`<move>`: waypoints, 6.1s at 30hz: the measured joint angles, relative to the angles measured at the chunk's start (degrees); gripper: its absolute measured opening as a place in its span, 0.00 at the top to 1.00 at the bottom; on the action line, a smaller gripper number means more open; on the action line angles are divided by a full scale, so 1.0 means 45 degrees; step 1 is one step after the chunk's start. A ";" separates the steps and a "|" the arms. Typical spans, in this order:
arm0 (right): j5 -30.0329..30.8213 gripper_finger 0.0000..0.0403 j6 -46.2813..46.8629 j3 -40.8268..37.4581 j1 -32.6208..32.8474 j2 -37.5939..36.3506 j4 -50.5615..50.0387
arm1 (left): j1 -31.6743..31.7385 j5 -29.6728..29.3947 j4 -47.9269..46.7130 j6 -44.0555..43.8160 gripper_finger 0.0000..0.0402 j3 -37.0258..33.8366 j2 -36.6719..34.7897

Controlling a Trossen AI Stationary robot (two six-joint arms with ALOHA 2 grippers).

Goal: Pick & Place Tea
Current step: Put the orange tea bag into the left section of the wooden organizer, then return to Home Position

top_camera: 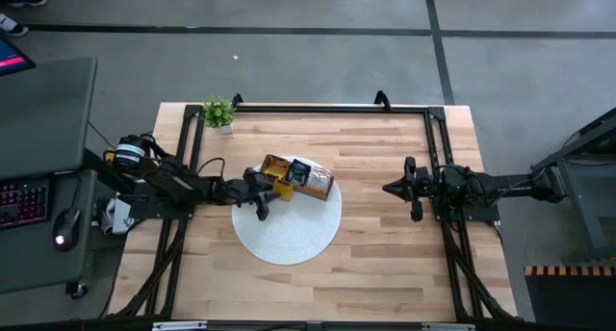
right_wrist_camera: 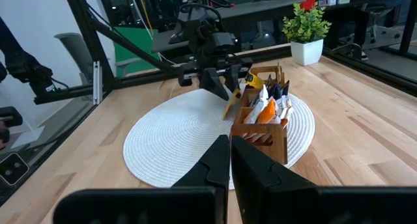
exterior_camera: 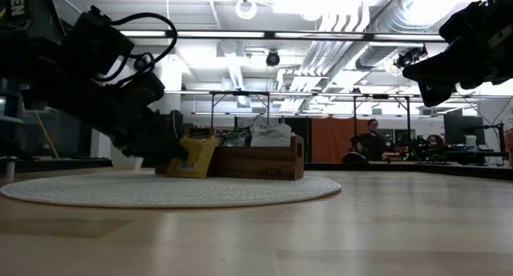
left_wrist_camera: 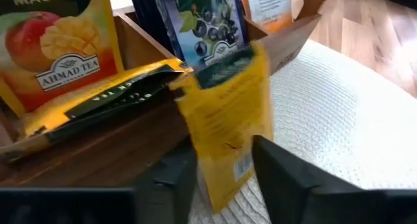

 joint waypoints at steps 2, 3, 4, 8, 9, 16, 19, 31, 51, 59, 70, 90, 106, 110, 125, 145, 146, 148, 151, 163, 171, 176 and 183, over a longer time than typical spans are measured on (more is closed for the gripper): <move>-0.0001 0.97 0.0000 -0.0001 -0.0002 0.0000 0.0000 | 0.0000 -0.0046 -0.0005 0.0018 0.72 0.0003 0.0000; -0.0003 0.97 -0.0003 -0.0001 -0.0001 0.0000 -0.0005 | 0.0000 -0.0050 -0.0019 0.0018 0.77 0.0003 0.0000; -0.0003 0.97 0.0002 0.0003 -0.0003 0.0000 -0.0005 | -0.0023 -0.0046 -0.0084 0.0014 0.83 0.0003 0.0000; -0.0003 0.97 -0.0003 -0.0002 -0.0003 0.0000 0.0000 | -0.0024 0.0212 -0.0228 -0.0171 0.98 0.0008 -0.0001; -0.0003 0.97 -0.0001 0.0000 0.0000 0.0000 0.0000 | -0.0025 0.0304 -0.0233 -0.0270 0.97 0.0008 0.0000; -0.0001 0.97 -0.0003 0.0000 0.0000 0.0000 -0.0003 | -0.0728 0.0423 -0.0234 -0.0593 1.00 0.0042 -0.0596; -0.0001 0.97 -0.0001 -0.0001 0.0000 0.0000 -0.0005 | -0.1087 0.0397 -0.0311 -0.0535 1.00 0.0042 -0.1250; -0.0003 0.97 -0.0002 -0.0001 0.0001 0.0000 -0.0004 | -0.0773 0.0110 -0.7462 0.3340 1.00 0.1316 -0.6684; 0.0002 0.97 0.0000 -0.0002 0.0000 0.0005 -0.0002 | 0.3879 0.3365 -1.0484 0.6490 1.00 0.2043 -0.7886; -0.0003 0.97 0.0002 0.0000 0.0002 0.0005 -0.0005 | 0.4671 0.4384 -0.9113 0.6847 1.00 0.2043 -0.6348; -0.0003 0.97 -0.0003 0.0003 0.0000 0.0004 -0.0004 | 0.4741 0.4656 -0.7768 0.6791 1.00 0.2043 -0.4451; -0.0003 0.97 -0.0001 0.0003 -0.0001 0.0005 -0.0002 | 0.4731 0.3270 -0.7509 0.6400 0.85 0.2043 -0.3920; -0.0003 0.97 0.0002 0.0000 0.0002 0.0005 -0.0001 | 0.4726 0.2540 -0.7201 0.6816 0.57 0.2222 -0.4953; -0.0001 0.97 -0.0002 0.0002 -0.0003 0.0005 -0.0002 | 0.4726 0.2539 -0.7751 0.6847 0.57 0.2481 -0.5412; -0.0003 0.97 0.0002 -0.0001 -0.0003 0.0005 0.0000 | 0.4140 0.3484 -1.2849 0.6177 0.61 0.6465 -0.7457; -0.0003 0.97 0.0000 0.0001 0.0002 0.0010 -0.0003 | -0.1242 0.1467 -1.3965 0.2462 1.00 0.6315 -0.8415; 0.0001 0.97 0.0000 0.0002 -0.0003 0.0010 -0.0001 | -0.1216 0.1363 -1.3462 0.2250 1.00 0.5866 -0.8608; -0.0003 0.97 -0.0003 0.0001 0.0002 0.0010 0.0000 | -0.1190 0.1157 -1.2621 0.1950 1.00 0.5124 -0.8919; -0.0002 0.97 0.0000 0.0000 0.0000 0.0010 -0.0002 | -0.1063 0.0634 -1.1765 0.1868 1.00 0.4116 -0.9468; -0.0002 0.97 -0.0002 0.0003 -0.0003 0.0010 0.0000 | 0.0515 0.2312 -0.9175 0.3080 1.00 0.0186 -1.3148; -0.0003 0.97 0.0002 0.0003 0.0000 0.0010 -0.0003 | 0.0560 0.3030 -0.9008 0.3886 1.00 -0.1634 -1.6426; -0.0003 0.97 -0.0003 0.0003 -0.0003 0.0010 -0.0005 | 0.0563 0.3368 -0.9050 0.4554 1.00 -0.2271 -1.7913; -0.0002 0.97 -0.0003 0.0003 0.0000 0.0011 -0.0001 | 0.0563 0.4239 -0.9003 0.5524 1.00 -0.2687 -1.9095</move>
